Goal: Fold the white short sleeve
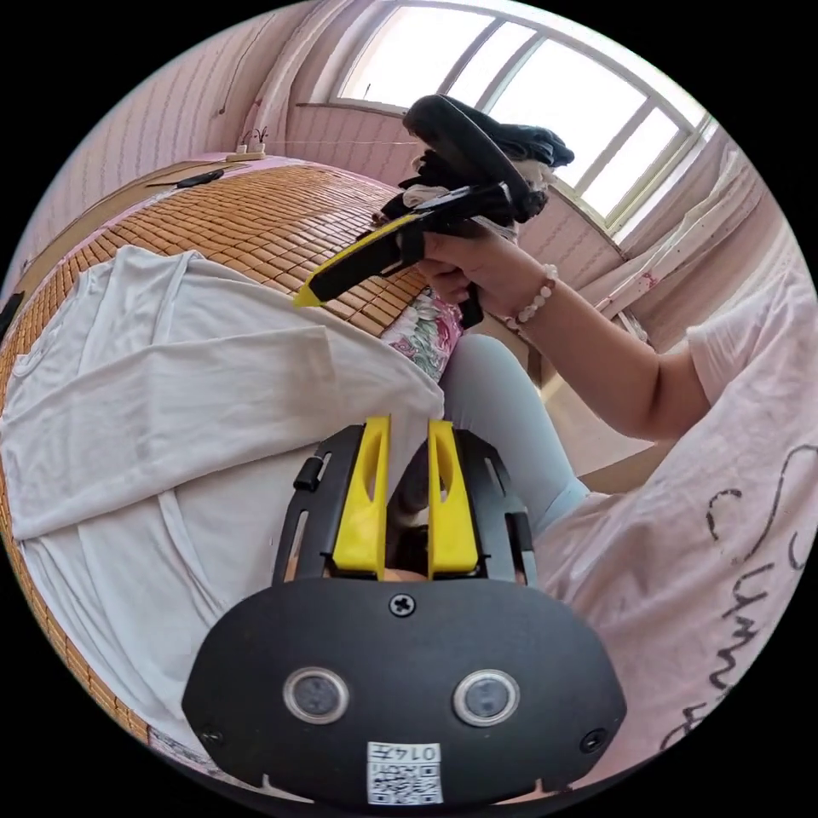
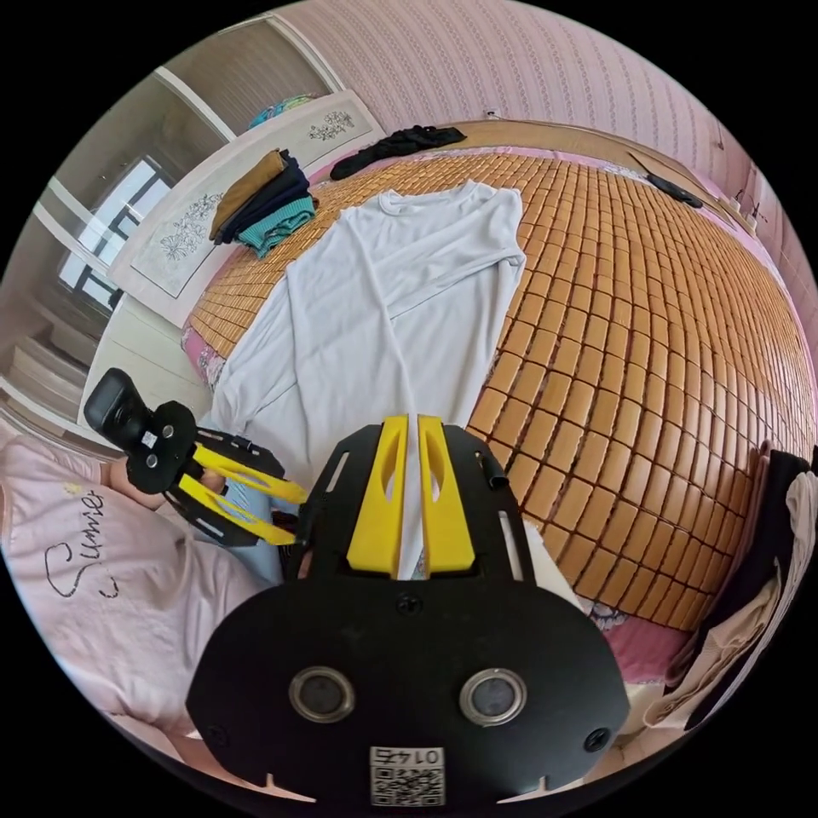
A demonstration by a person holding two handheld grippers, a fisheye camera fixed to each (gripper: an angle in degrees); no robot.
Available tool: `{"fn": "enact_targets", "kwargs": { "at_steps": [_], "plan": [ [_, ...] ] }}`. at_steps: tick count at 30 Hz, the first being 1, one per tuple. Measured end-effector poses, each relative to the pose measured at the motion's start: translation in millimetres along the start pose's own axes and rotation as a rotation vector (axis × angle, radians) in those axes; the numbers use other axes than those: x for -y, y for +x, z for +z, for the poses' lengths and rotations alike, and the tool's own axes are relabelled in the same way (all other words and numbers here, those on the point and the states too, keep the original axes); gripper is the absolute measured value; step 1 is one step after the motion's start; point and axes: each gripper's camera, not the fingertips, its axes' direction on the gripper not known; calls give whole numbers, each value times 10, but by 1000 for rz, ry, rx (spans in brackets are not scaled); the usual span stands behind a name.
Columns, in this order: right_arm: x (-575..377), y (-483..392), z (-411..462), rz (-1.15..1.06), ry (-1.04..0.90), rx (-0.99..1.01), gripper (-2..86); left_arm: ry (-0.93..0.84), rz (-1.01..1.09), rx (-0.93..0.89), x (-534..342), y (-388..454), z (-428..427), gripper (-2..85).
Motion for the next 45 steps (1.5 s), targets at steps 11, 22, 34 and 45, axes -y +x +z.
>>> {"fn": "enact_targets", "kwargs": {
  "at_steps": [11, 22, 34, 45],
  "plan": [
    [1665, 445, 148, -84, 152, -89, 58, 259, -426, 564, -602, -2304, -2233, 55],
    [2713, 1009, 928, 56, 6, -220, 108, 186, -747, 603, -455, -4288, -2311, 90],
    [2996, 1210, 334, 59, 117, -127, 7, 361, -634, 716, -102, -4052, -2893, -6],
    [2356, 807, -511, -89, 205, -93, 5, 352, -420, 693, -364, -2911, -3304, -10]
  ]
}}
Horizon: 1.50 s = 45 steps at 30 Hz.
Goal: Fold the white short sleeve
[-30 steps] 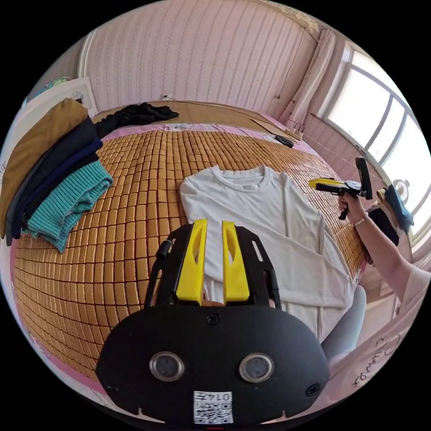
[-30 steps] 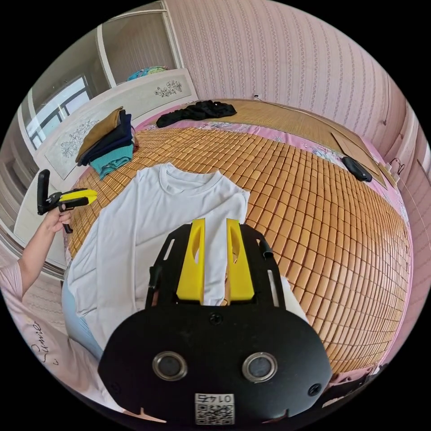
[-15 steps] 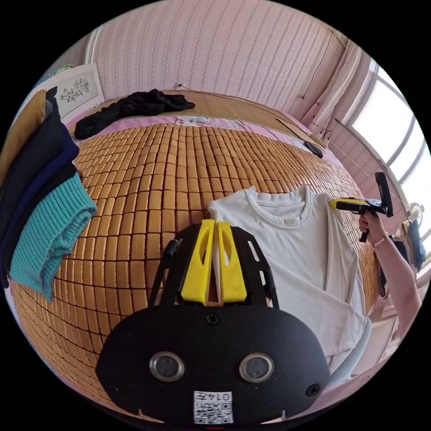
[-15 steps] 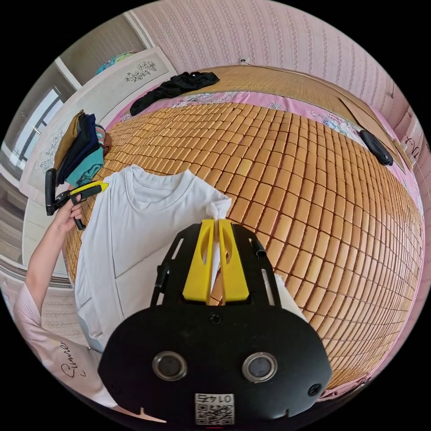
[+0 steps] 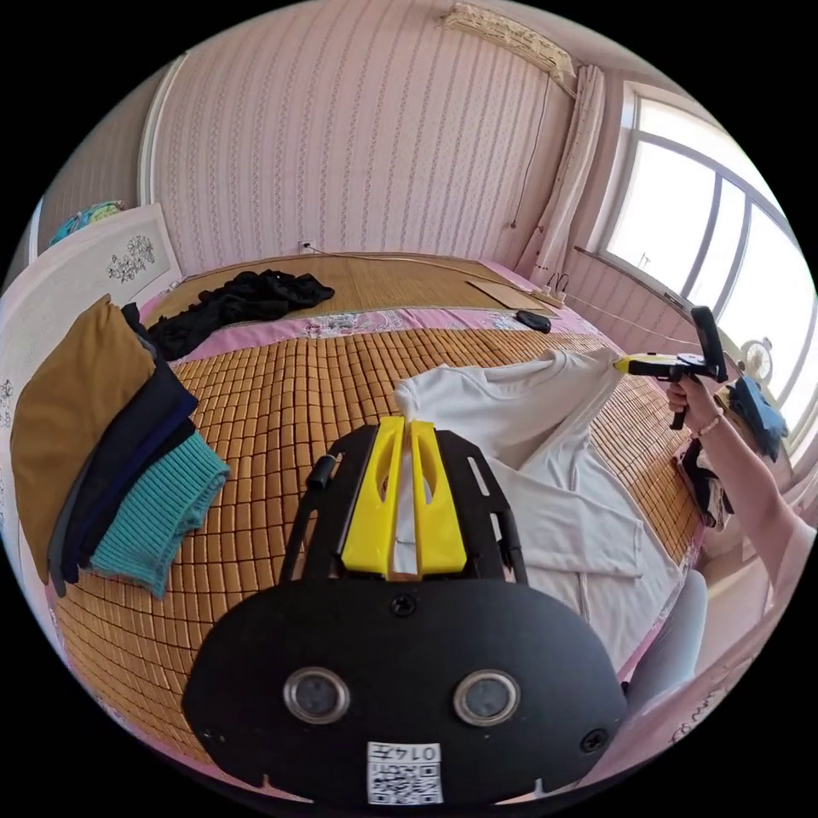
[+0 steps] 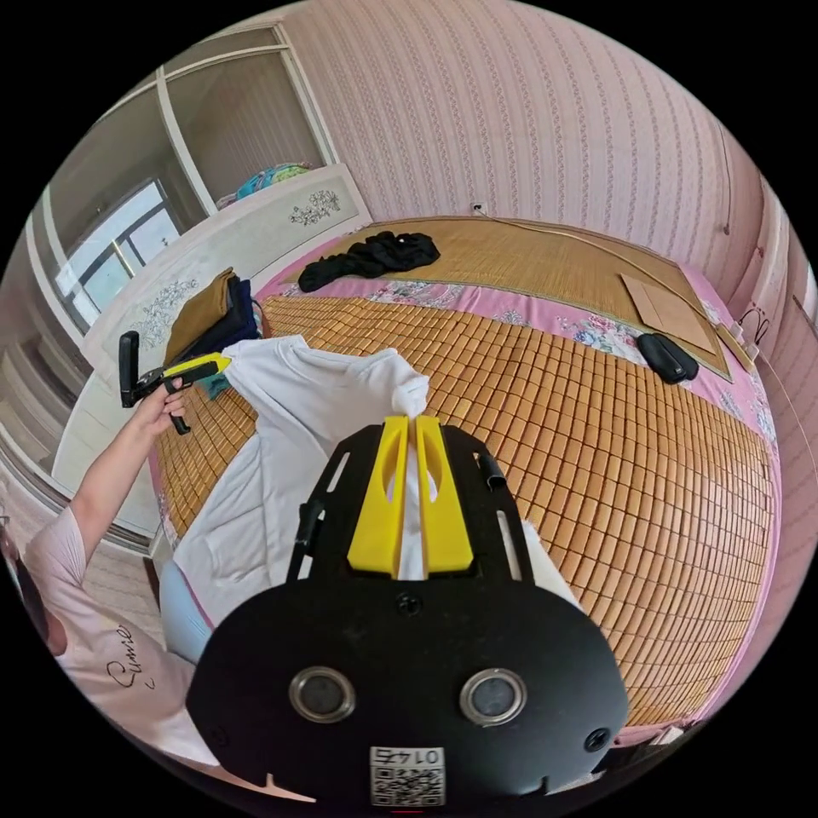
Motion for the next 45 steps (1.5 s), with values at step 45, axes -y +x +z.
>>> {"fn": "enact_targets", "kwargs": {
  "at_steps": [45],
  "plan": [
    [-2376, -1239, 219, -20, -138, 143, 65, -212, 87, 13, -2032, 1817, -684, 68]
  ]
}}
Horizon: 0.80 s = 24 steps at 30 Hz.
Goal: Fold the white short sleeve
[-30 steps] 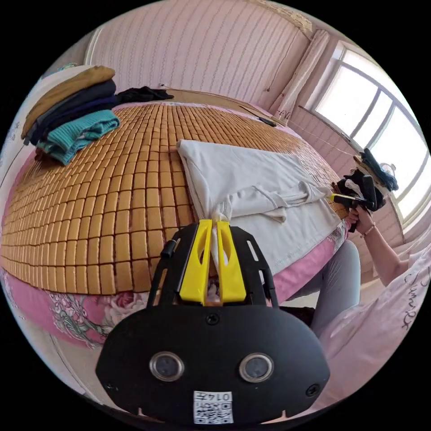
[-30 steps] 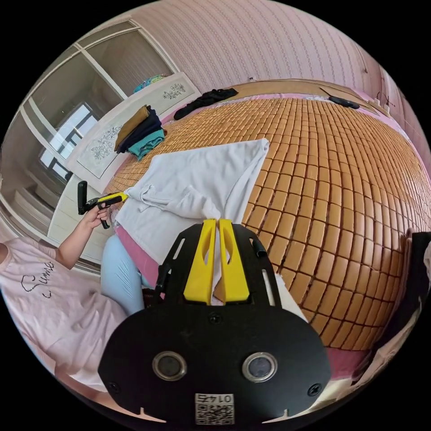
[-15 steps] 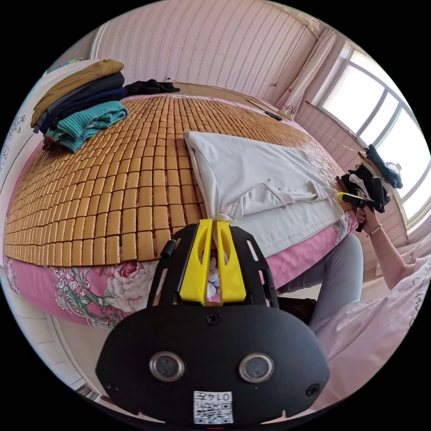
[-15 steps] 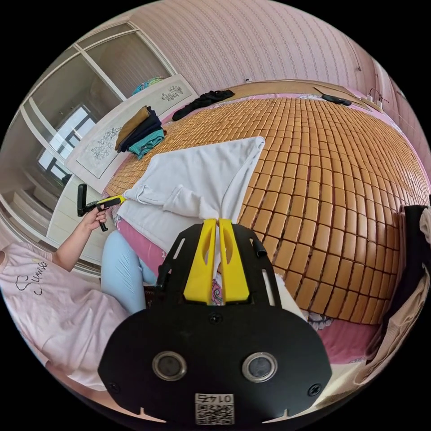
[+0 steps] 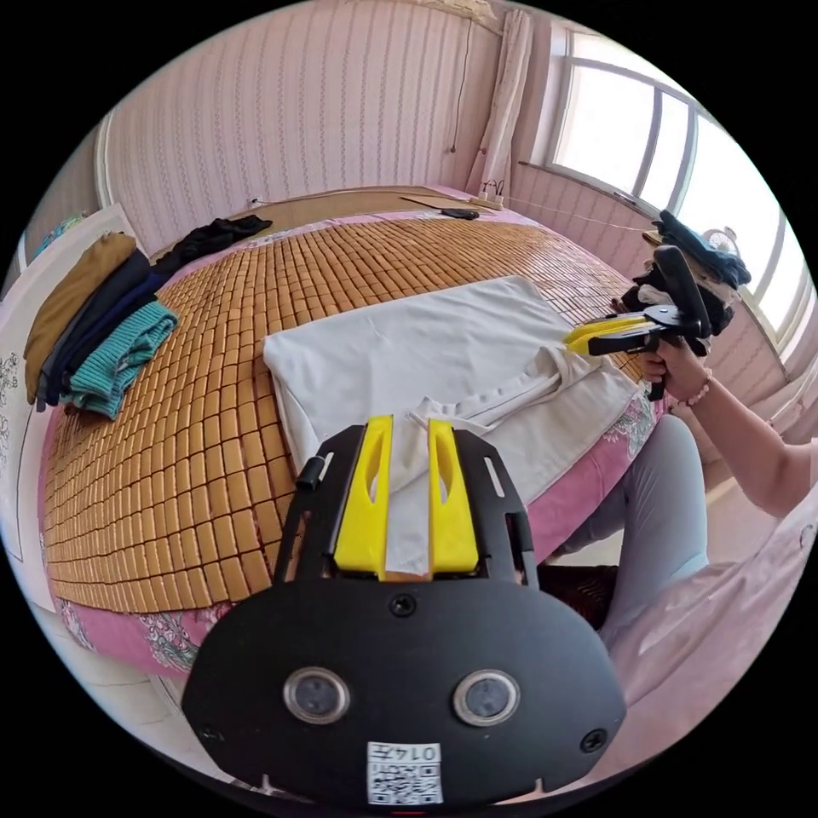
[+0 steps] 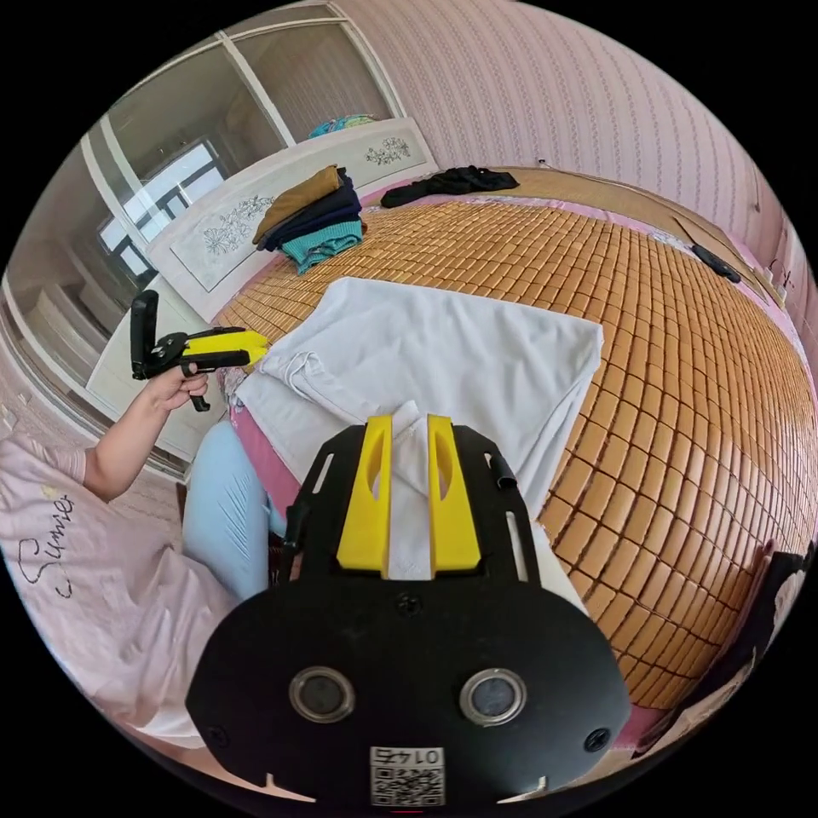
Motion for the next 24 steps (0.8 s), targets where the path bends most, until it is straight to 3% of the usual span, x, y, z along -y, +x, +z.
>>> {"fn": "enact_targets", "kwargs": {
  "at_steps": [3, 6, 12, 15, 24],
  "plan": [
    [-7, 29, 133, 13, -44, 44, 24, -87, -6, -22, 4, -32, 209, 56],
    [-131, 16, 0, -10, -4, 116, -4, -42, 40, -26, -135, 3, 77, 3],
    [-442, -236, -211, -145, -48, 221, -6, -19, 86, -144, -604, 131, -314, -9],
    [-528, -372, -199, -163, -94, 145, 4, -21, 59, -173, -831, 186, -390, -9],
    [-11, -424, -51, -61, 56, -16, 109, 62, 65, -122, -562, 441, -535, 44]
  ]
}}
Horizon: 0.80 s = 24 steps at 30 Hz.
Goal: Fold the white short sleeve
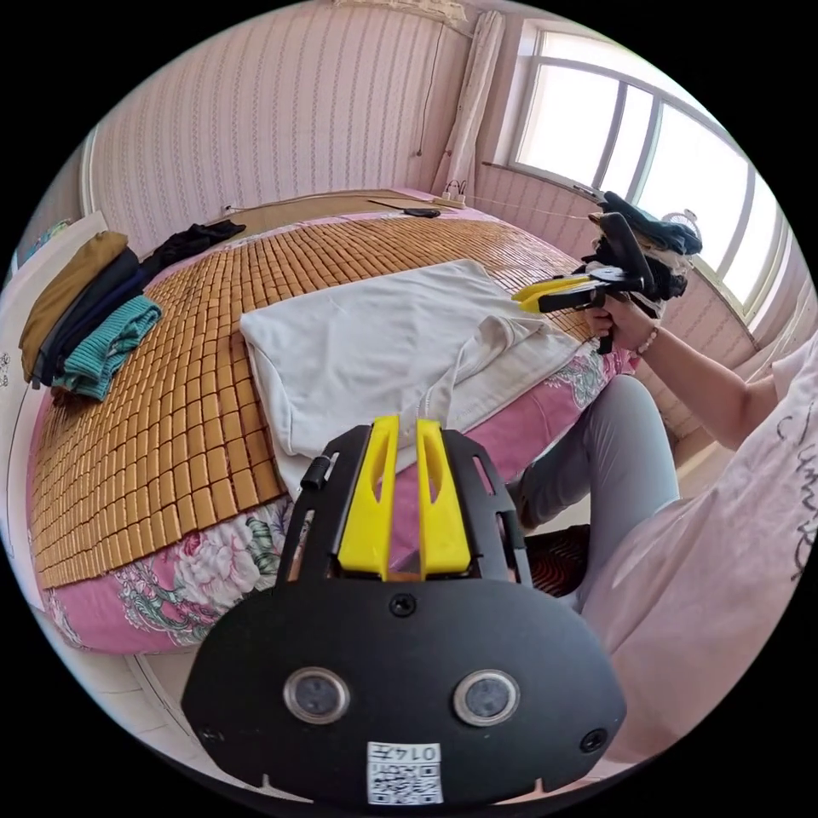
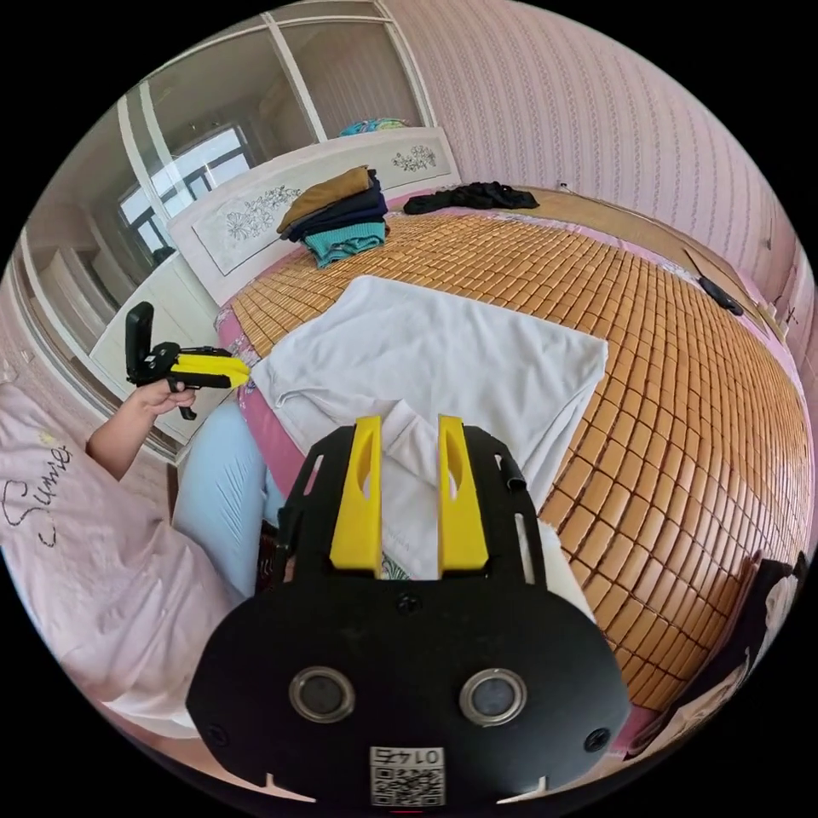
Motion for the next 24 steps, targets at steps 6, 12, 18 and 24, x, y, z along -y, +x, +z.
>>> {"fn": "enact_targets", "kwargs": {
  "at_steps": [6, 12, 18, 24],
  "plan": [
    [12, -18, 244, 12, -115, 102, 27, -108, 32, 5, 136, 245, 543, 55],
    [-262, -346, 82, -100, -171, 100, 5, -111, 83, 13, 26, 389, 374, -7],
    [-283, -481, 8, -42, -174, 76, 38, -130, 75, -4, -86, 450, 188, -6],
    [20, -479, 20, 71, -88, -94, 42, -77, 11, 142, 58, 393, 191, -4]
  ]
}}
